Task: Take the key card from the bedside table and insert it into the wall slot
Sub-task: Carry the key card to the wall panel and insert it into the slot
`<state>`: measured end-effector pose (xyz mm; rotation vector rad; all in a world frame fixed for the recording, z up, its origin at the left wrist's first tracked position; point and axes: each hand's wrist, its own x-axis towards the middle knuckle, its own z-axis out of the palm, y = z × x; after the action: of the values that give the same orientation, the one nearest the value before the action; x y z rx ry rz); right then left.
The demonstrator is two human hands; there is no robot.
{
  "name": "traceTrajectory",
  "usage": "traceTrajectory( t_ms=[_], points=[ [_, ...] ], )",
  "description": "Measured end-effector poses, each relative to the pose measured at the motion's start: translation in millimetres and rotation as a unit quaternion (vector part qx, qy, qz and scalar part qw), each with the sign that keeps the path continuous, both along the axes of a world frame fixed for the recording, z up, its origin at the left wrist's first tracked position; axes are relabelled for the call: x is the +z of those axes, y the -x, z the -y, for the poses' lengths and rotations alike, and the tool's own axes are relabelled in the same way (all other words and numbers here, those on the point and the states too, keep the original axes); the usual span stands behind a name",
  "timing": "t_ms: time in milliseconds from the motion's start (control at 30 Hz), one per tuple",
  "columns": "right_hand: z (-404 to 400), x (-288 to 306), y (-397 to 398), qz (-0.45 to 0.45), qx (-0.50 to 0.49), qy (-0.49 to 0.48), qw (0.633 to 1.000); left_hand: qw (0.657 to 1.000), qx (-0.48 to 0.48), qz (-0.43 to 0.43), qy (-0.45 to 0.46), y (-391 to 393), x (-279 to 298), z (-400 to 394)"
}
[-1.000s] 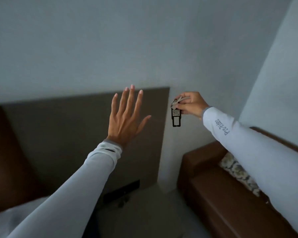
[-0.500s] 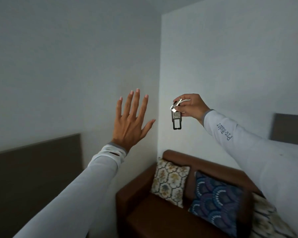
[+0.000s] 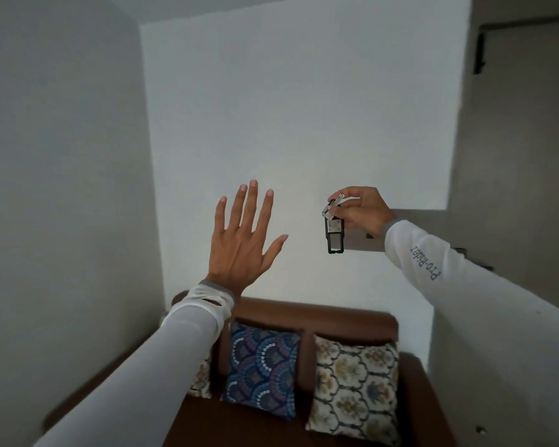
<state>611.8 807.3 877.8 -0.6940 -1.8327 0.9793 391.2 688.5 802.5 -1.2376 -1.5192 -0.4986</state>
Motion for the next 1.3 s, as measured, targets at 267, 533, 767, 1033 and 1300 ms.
traceTrajectory(
  t_ms=[267,533,767,1033,1300],
  points=[
    [-112.8,-14.6,-78.1,-0.02,-0.058,-0.008,0.998,0.998,-0.06,-0.001,0.006,-62.4,-5.4,-138.5],
    [-236.9,1.2,-106.7,-0.014,-0.077,-0.04,0.996,0.995,-0.095,0.013,-0.006,-84.4,2.9,-295.9],
    [-337.7,1.6,-113.3,-0.026,-0.082,-0.034,0.996,0.995,-0.101,0.018,0.016,-90.1,-10.6,-401.1],
    [-471.4,-10.6,-94.0,-0.022,-0.081,-0.036,0.996,0.997,-0.071,0.01,0.012,-64.6,-19.8,-512.0],
    [-607.2,-33.8,-70.2,0.007,-0.059,-0.049,0.997,0.998,-0.047,0.025,0.032,-53.5,-50.9,-620.2]
  ],
)
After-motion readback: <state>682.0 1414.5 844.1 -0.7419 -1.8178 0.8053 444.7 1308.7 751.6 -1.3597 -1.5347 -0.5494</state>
